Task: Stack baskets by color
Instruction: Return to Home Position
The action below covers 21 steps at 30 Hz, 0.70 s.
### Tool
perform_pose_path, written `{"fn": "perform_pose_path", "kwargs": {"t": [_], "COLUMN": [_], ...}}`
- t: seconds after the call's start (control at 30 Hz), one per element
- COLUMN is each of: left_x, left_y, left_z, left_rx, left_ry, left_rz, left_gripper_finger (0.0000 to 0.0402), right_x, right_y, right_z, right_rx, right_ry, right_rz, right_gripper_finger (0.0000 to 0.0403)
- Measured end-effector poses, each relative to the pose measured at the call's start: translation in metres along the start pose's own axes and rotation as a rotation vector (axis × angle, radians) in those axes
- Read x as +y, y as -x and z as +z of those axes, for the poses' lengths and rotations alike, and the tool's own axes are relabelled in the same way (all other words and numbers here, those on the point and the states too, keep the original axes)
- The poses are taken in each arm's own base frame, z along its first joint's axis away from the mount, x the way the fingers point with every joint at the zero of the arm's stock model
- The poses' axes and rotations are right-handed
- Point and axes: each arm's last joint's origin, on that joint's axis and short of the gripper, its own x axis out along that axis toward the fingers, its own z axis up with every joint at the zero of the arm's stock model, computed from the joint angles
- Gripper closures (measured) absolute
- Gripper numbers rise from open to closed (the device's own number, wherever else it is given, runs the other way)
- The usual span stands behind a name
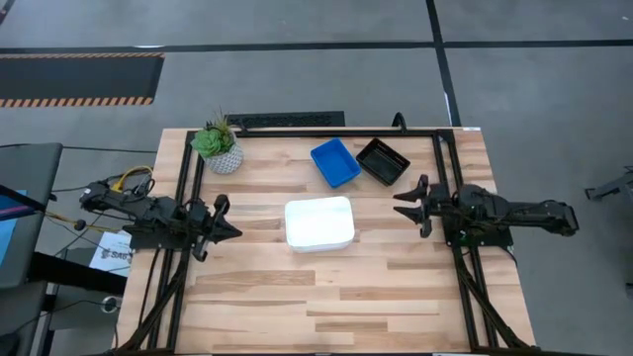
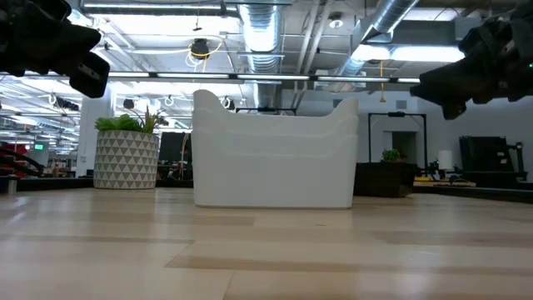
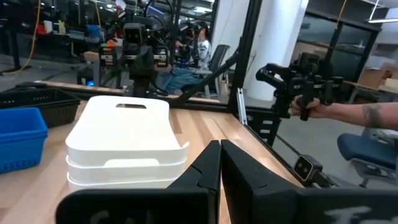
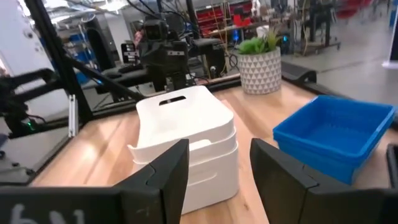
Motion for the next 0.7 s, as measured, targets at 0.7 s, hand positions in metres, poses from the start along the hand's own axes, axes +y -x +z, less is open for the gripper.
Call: {"fn": "perform_pose_path", "kwargs": {"t": [0.7], "left_x": [0.0000], "left_y": [-0.0001], "left_z": [-0.0004], "left_rx": [0.002], "left_ry": [0.026], "left_rz": [0.000], "left_gripper_finger": [0.0401], "right_x": [-0.0004], "right_y": [-0.0004], "right_z": [-0.0019], "right_rx": [0.023], "right_ry": [-0.072], "right_rz": [-0.005], "right_gripper_finger": [0.0207]}}
